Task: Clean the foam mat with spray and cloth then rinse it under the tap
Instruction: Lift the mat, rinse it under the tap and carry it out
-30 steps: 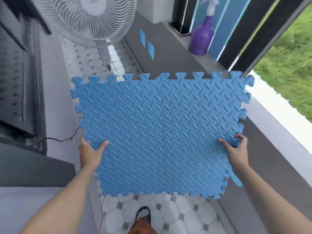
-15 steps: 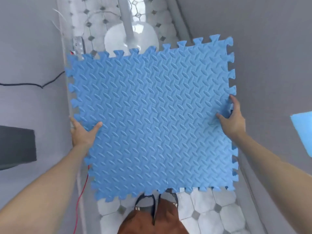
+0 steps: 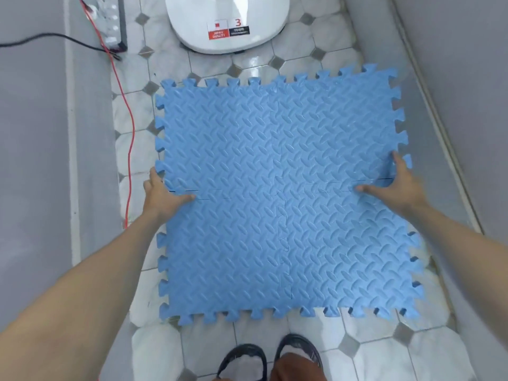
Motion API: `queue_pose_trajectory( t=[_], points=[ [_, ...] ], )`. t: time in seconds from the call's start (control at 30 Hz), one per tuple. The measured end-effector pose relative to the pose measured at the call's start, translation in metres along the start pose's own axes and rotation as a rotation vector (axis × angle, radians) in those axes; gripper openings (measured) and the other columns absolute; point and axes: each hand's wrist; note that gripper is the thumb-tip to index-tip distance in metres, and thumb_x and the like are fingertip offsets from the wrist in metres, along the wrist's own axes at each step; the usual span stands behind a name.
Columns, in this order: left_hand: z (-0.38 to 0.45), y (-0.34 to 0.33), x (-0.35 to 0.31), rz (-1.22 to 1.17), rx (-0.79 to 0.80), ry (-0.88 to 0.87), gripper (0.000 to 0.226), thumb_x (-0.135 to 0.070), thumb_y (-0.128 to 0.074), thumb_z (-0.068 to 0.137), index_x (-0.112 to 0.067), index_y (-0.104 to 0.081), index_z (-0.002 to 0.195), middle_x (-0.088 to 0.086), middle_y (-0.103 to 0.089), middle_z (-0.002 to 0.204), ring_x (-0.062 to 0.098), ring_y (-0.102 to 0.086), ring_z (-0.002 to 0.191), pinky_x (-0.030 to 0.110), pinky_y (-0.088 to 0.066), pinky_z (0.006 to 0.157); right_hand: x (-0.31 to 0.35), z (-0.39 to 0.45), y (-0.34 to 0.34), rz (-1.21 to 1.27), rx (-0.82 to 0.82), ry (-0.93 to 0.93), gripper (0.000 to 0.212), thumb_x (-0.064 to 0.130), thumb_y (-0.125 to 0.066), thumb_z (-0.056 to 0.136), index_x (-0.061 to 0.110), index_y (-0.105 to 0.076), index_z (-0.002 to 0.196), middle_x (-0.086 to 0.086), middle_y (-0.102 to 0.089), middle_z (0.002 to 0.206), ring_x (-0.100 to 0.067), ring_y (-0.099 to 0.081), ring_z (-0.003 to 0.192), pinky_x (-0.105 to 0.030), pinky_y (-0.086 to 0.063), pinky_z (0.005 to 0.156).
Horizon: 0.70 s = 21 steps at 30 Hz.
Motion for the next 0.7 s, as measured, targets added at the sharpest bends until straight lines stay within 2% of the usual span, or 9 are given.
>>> queue_pose_trajectory(
  t=[0.07,0.23,0.3,0.37,0.47,0.57,0.7],
  points=[
    [0.015,-0.018,0.012,0.019,0.001,-0.015,0.123,-0.029,-0.086,0.067,-0.017,0.002,0.153,0.013,-0.015,0.153,0.028,-0.028,0.14,0.041,-0.028,0.113,-0.004,0.02,-0.015,-0.036,0.0,0.021,0.135,0.072,-0.081,0.046,0.037,-0.007,0.153,-0.006,-0.026,0.159,-0.031,-0.032,0.143,-0.051,-0.035,0.112],
    [0.046,-0.044,0.032,0.05,0.01,-0.031,0.119,-0.034,-0.085,0.068,-0.019,-0.002,0.153,0.015,-0.017,0.15,0.032,-0.031,0.138,0.041,-0.028,0.113,-0.015,0.059,-0.038,-0.178,-0.015,0.075,0.128,0.053,-0.087,0.058,0.029,-0.01,0.157,-0.012,-0.029,0.157,-0.032,-0.029,0.143,-0.046,-0.03,0.114],
    [0.054,-0.047,0.036,0.049,0.005,-0.054,0.117,-0.039,-0.084,0.068,-0.021,-0.005,0.153,0.015,-0.018,0.15,0.032,-0.029,0.139,0.043,-0.027,0.115,-0.019,0.068,-0.041,-0.208,-0.021,0.066,0.125,0.052,-0.087,0.061,0.028,-0.01,0.156,-0.014,-0.031,0.155,-0.033,-0.031,0.142,-0.045,-0.03,0.112],
    [0.054,-0.046,0.038,0.161,-0.003,-0.081,0.112,-0.048,-0.078,0.072,-0.025,-0.003,0.153,0.011,-0.018,0.153,0.033,-0.025,0.139,0.048,-0.027,0.113,-0.019,0.07,-0.046,-0.289,-0.014,0.059,0.123,0.056,-0.084,0.063,0.025,-0.01,0.156,-0.017,-0.036,0.152,-0.036,-0.035,0.139,-0.046,-0.032,0.11],
    [0.039,-0.041,0.027,0.417,-0.041,-0.078,0.103,-0.059,-0.066,0.078,-0.025,-0.004,0.153,0.006,-0.015,0.158,0.037,-0.023,0.138,0.056,-0.027,0.109,-0.014,0.055,-0.054,-0.472,-0.014,0.045,0.122,0.063,-0.077,0.066,0.02,-0.007,0.156,-0.024,-0.032,0.153,-0.039,-0.031,0.14,-0.05,-0.03,0.113],
    [0.003,-0.03,0.0,0.452,0.007,-0.069,0.099,-0.059,-0.061,0.081,-0.02,-0.004,0.153,0.007,-0.009,0.16,0.036,-0.017,0.142,0.056,-0.02,0.112,0.004,0.017,-0.053,-0.509,0.014,0.075,0.115,0.06,-0.074,0.073,0.02,-0.005,0.156,-0.023,-0.023,0.157,-0.037,-0.02,0.146,-0.051,-0.022,0.118],
    [-0.069,0.008,-0.056,0.557,0.093,-0.221,0.094,-0.057,-0.057,0.085,-0.019,-0.004,0.153,0.01,-0.008,0.16,0.034,-0.013,0.145,0.055,-0.016,0.115,0.045,-0.06,-0.008,-0.51,0.062,0.117,0.106,0.056,-0.068,0.081,0.016,-0.006,0.157,-0.017,-0.017,0.161,-0.032,-0.01,0.15,-0.049,-0.014,0.121]
  ],
)
Point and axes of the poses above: each hand's wrist, its own z-axis towards the middle knuckle, its own y-axis out of the back of the hand, x = y × z
